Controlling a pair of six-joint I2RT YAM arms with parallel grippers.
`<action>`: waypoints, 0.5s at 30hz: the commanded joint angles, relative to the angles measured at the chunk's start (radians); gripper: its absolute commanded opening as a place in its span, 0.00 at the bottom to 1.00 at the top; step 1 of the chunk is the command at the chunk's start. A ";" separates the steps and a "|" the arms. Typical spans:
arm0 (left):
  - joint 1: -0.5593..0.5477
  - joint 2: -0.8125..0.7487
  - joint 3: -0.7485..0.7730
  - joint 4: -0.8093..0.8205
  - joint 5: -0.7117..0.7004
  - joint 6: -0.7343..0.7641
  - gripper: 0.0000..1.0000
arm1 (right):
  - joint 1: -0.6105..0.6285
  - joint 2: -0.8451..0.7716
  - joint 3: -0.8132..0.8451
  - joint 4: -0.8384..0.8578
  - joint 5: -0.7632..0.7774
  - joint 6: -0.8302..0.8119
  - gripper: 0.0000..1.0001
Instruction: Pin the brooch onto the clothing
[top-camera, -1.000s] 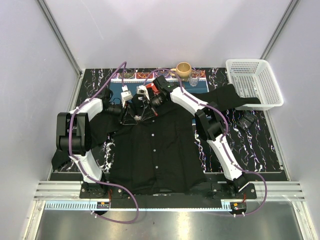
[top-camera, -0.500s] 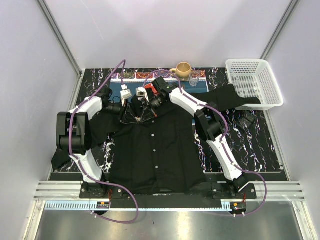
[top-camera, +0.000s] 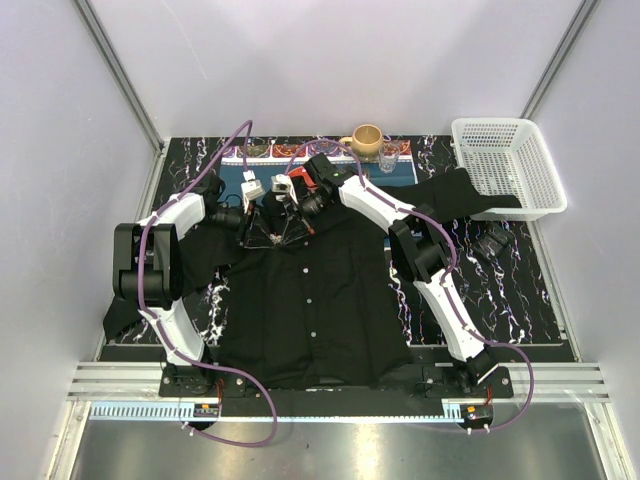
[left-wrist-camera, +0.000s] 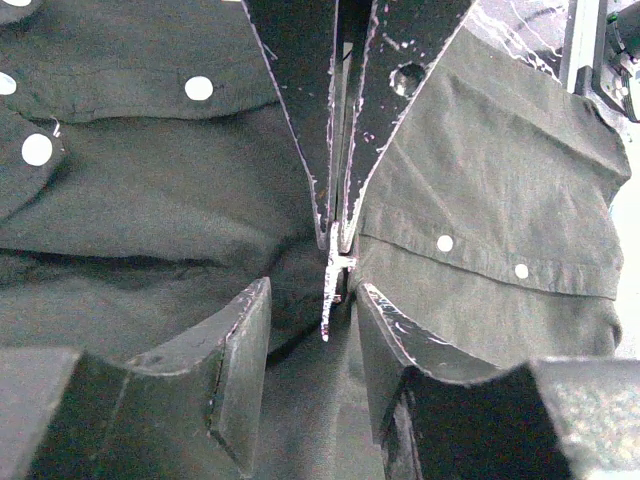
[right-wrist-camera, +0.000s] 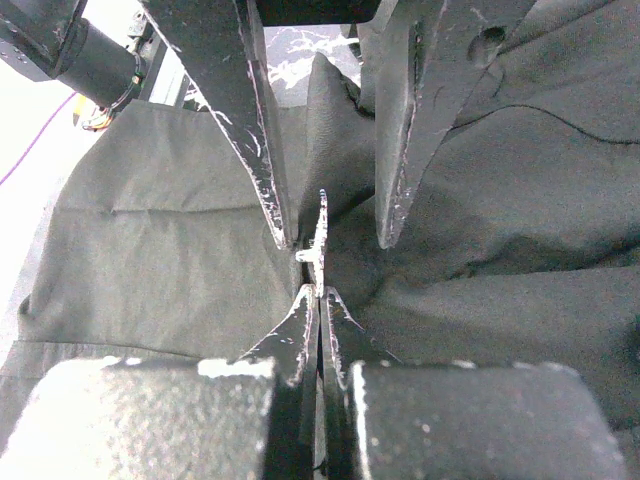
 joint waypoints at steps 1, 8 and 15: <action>0.009 0.008 0.030 -0.007 0.061 0.035 0.41 | 0.017 -0.092 0.003 -0.008 -0.028 -0.013 0.00; 0.009 0.018 0.046 -0.006 0.063 0.038 0.36 | 0.019 -0.095 0.001 -0.010 -0.031 -0.018 0.00; 0.009 0.023 0.053 -0.006 0.061 0.036 0.32 | 0.025 -0.102 -0.005 -0.008 -0.027 -0.029 0.00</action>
